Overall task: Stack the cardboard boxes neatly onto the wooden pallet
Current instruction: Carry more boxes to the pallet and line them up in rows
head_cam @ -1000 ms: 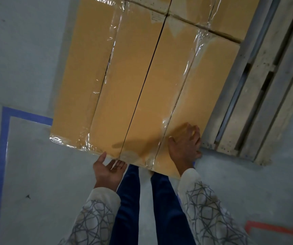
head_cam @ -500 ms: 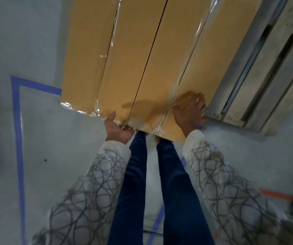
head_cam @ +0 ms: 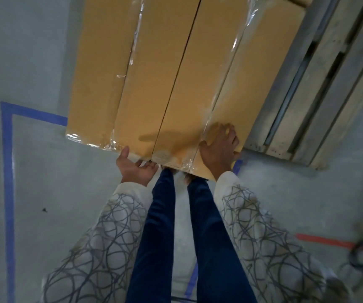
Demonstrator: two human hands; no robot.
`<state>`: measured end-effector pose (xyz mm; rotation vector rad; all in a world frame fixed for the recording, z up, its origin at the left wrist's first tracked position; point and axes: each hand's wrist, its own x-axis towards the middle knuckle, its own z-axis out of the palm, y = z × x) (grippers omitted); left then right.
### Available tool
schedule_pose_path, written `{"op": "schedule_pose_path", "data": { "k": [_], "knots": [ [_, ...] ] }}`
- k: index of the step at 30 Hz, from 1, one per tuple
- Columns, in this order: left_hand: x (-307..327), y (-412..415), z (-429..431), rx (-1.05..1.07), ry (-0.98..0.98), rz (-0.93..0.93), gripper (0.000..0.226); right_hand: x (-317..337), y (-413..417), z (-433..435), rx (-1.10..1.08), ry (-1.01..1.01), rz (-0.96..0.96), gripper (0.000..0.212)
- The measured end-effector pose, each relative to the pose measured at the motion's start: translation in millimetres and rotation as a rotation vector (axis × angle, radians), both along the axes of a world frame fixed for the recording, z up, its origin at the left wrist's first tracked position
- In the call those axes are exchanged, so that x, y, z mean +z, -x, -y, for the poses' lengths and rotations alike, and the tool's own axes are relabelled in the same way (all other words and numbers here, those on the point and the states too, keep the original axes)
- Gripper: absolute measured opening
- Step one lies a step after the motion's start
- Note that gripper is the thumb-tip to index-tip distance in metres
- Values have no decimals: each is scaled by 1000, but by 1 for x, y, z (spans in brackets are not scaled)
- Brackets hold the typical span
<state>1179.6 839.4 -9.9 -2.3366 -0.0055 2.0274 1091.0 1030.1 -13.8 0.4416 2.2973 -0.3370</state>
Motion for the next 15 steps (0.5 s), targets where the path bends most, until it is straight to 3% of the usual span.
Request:
{"op": "schedule_pose_path", "data": {
  "k": [7, 15],
  "knots": [
    [2, 9, -11, -72, -28, 65, 75, 2, -2, -6, 8, -14, -15, 77],
    [11, 21, -13, -68, -84, 9, 77, 2, -5, -9, 21, -10, -19, 78]
  ]
}}
